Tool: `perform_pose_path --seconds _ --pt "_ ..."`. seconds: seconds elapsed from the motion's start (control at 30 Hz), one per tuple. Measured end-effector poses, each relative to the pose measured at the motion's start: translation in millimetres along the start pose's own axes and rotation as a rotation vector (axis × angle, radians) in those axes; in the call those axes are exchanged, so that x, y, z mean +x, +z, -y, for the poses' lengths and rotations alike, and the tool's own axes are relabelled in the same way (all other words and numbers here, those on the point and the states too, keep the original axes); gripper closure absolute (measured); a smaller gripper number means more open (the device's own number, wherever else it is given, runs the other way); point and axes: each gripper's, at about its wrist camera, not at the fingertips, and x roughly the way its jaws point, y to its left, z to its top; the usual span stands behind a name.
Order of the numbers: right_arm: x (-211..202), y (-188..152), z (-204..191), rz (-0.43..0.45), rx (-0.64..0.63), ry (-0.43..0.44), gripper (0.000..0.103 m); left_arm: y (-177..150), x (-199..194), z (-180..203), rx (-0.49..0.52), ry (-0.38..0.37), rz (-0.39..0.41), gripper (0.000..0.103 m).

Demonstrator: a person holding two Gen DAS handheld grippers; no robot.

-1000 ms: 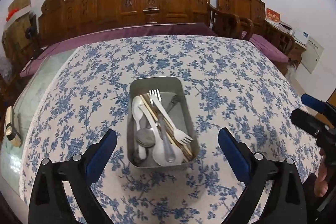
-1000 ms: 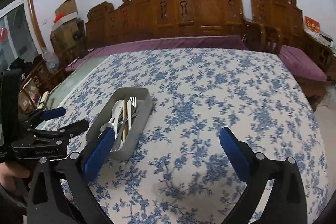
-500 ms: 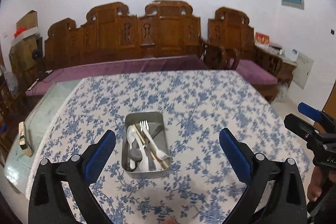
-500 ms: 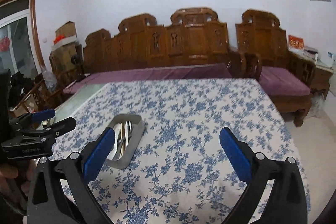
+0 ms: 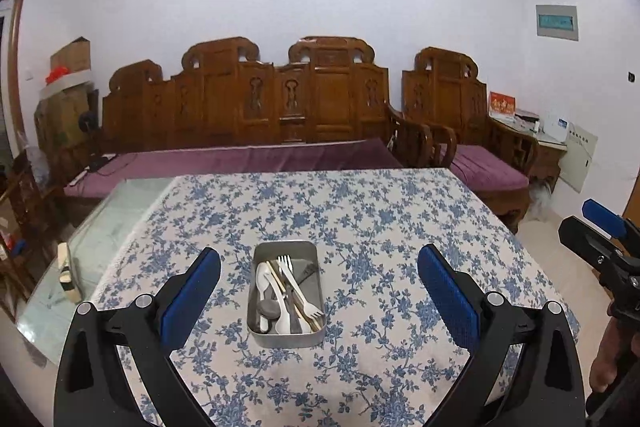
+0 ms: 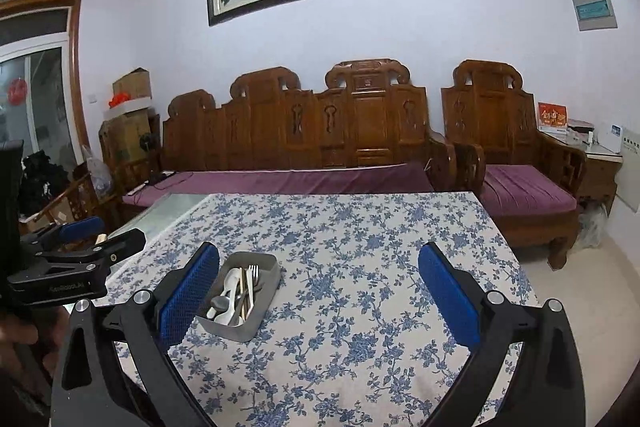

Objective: Organize utensils

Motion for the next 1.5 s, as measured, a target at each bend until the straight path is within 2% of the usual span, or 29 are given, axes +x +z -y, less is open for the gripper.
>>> perform_pose_path --seconds 0.4,1.5 --pt "-2 0 -8 0.002 -0.008 0.002 0.003 0 -10 1 0.005 0.015 0.031 0.008" --pt "4 -4 -10 -0.004 -0.008 -0.002 0.003 -3 -10 -2 -0.026 -0.003 0.025 0.008"
